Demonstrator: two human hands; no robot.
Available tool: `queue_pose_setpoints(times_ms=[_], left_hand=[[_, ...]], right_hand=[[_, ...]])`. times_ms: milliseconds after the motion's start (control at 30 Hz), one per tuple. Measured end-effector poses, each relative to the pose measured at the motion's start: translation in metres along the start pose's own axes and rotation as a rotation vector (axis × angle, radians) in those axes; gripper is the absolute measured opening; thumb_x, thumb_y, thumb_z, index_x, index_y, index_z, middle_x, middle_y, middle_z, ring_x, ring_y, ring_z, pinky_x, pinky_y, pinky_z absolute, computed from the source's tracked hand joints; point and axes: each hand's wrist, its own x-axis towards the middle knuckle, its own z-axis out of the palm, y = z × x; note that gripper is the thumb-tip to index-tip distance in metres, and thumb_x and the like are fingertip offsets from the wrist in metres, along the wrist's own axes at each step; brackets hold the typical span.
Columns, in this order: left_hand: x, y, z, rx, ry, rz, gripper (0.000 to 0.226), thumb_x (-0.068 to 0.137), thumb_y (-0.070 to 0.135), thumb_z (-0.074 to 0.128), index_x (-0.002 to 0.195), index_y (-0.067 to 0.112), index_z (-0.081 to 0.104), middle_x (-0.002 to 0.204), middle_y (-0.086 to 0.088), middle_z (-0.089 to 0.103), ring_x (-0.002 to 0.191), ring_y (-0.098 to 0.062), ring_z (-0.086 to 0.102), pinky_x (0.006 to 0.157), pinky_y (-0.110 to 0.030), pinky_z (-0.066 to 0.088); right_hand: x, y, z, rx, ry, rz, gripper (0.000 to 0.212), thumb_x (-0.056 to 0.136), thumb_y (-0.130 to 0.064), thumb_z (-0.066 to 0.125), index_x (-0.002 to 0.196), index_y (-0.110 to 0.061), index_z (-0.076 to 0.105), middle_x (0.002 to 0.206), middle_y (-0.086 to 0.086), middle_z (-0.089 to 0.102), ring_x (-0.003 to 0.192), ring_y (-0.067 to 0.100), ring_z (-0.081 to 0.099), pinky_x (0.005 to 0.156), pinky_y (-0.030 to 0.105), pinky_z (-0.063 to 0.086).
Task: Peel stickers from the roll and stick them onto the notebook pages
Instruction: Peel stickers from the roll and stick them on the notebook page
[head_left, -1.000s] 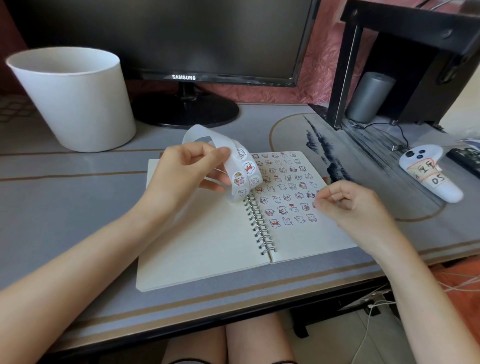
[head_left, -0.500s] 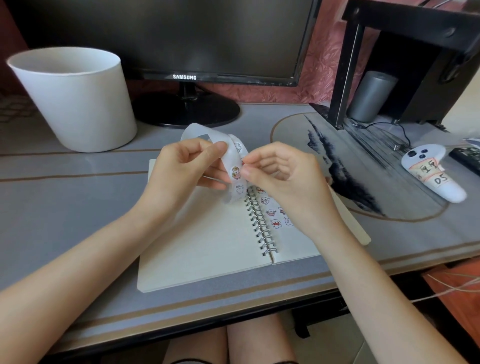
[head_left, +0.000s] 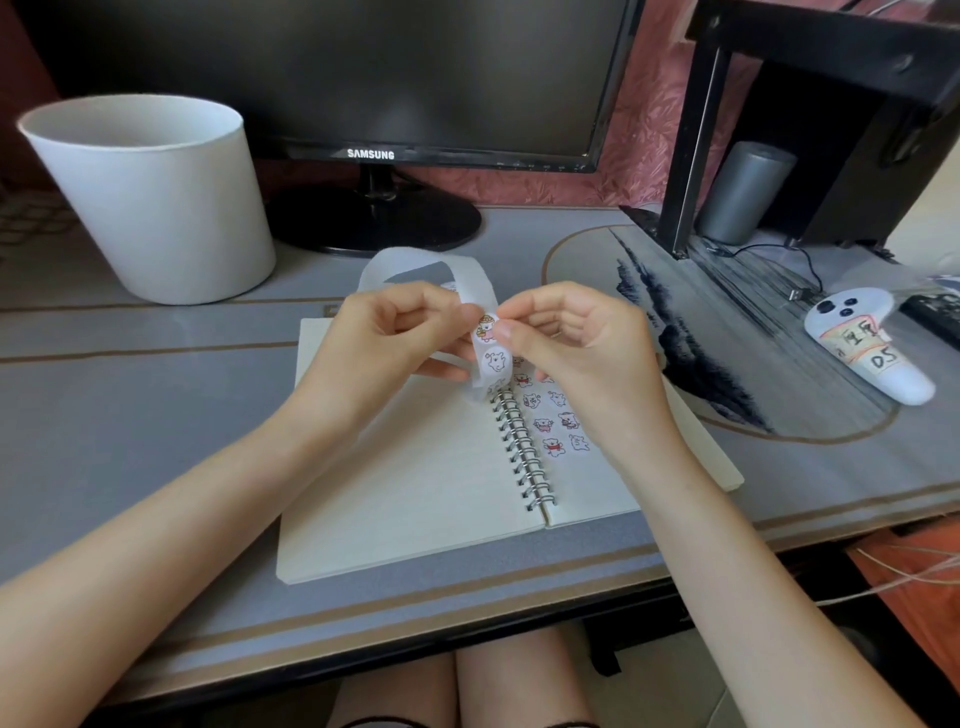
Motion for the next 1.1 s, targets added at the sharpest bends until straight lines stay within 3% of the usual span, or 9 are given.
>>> queue_pose_setpoints(times_ms=[367,600,867,1000,1100], left_hand=[[0.000,-0.002,0.001,0.029,-0.019,-0.002,0.015,0.090,0.012,0.059,0.085,0.000,0.068,0.072,-0.007,0.071,0.068,-0.014,0.067,0.071,-0.031,0.058],[0.000,-0.002,0.002,0.047,0.014,-0.016,0.015,0.088,0.011,0.061,0.086,-0.003,0.068,0.083,-0.025,0.068,0.069,-0.017,0.065,0.070,-0.027,0.059],[0.001,-0.002,0.002,0.032,0.023,-0.059,0.018,0.089,0.010,0.060,0.082,-0.004,0.068,0.071,-0.009,0.070,0.064,-0.013,0.066,0.066,-0.025,0.058],[0.001,-0.002,0.002,0.028,0.029,-0.081,0.018,0.090,0.009,0.058,0.081,-0.004,0.066,0.068,-0.007,0.068,0.061,-0.012,0.065,0.065,-0.025,0.059],[0.001,-0.002,0.002,0.026,0.037,-0.086,0.018,0.091,0.009,0.057,0.083,-0.005,0.066,0.072,-0.011,0.067,0.062,-0.013,0.065,0.067,-0.026,0.059]], right_hand=[[-0.003,0.002,0.001,-0.056,0.014,-0.041,0.012,0.080,-0.003,0.071,0.082,-0.015,0.070,0.075,-0.005,0.070,0.069,0.001,0.062,0.067,0.016,0.048],[-0.002,0.005,0.000,-0.153,0.009,-0.082,0.011,0.078,-0.006,0.074,0.080,-0.016,0.071,0.076,-0.006,0.070,0.072,0.005,0.061,0.071,0.019,0.048],[-0.005,0.003,0.001,-0.296,-0.059,-0.057,0.005,0.085,-0.011,0.067,0.085,-0.016,0.066,0.073,-0.014,0.059,0.059,-0.003,0.051,0.060,0.010,0.035],[-0.010,0.006,0.001,-0.364,-0.073,-0.138,0.004,0.087,-0.015,0.064,0.085,-0.018,0.062,0.087,-0.014,0.055,0.083,0.007,0.053,0.072,0.016,0.033],[-0.013,0.001,-0.004,-0.271,-0.061,-0.147,0.009,0.088,-0.013,0.064,0.084,-0.021,0.062,0.094,-0.008,0.057,0.087,0.005,0.054,0.074,0.014,0.036]])
